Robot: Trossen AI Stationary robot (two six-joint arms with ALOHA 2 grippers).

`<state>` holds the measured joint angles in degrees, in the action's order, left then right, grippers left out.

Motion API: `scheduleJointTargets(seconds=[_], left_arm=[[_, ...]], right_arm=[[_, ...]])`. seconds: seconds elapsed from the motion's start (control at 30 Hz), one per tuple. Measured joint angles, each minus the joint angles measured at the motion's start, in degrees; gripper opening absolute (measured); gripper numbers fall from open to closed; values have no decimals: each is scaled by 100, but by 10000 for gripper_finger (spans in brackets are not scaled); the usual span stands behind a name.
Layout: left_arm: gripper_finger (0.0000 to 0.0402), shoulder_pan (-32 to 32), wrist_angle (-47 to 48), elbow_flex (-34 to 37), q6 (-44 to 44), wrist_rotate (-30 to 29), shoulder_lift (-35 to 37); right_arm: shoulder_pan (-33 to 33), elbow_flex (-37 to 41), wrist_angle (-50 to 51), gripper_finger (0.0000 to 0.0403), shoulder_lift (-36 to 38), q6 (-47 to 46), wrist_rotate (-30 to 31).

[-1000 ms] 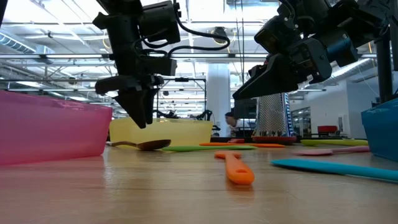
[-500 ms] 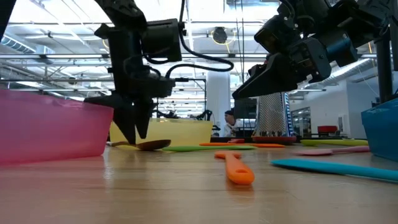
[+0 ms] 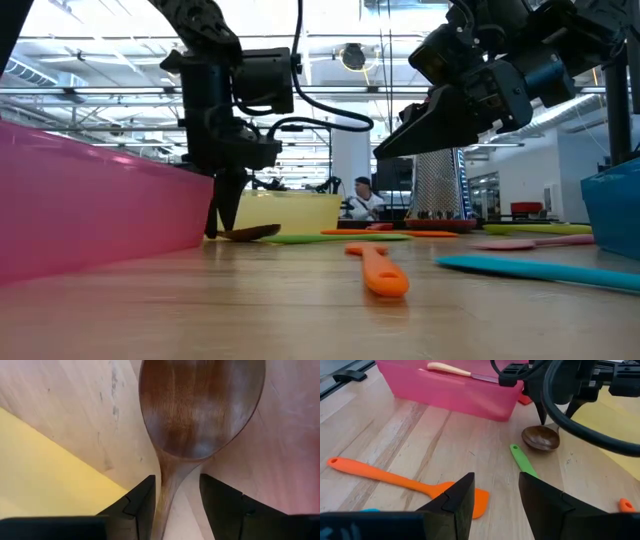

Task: Pick & Place Kitchen Items
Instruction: Put the brown serving spoon into the yellow bin

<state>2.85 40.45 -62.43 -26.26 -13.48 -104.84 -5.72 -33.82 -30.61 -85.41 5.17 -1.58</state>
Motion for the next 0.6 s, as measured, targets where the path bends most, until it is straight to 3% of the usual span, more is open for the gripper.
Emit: scheduleJointTargets(seconds=[0.2, 0.4, 0.6], left_arm=[[159, -37, 16, -2, -83, -28, 4], [159, 179, 42, -1, 195, 770, -19], [156, 215, 10, -7, 87, 829, -43]], right_arm=[[0, 0, -2, 147, 0, 0, 2], [-2, 0, -2, 148, 0, 0, 2], [0, 0, 0, 146, 0, 0, 0]])
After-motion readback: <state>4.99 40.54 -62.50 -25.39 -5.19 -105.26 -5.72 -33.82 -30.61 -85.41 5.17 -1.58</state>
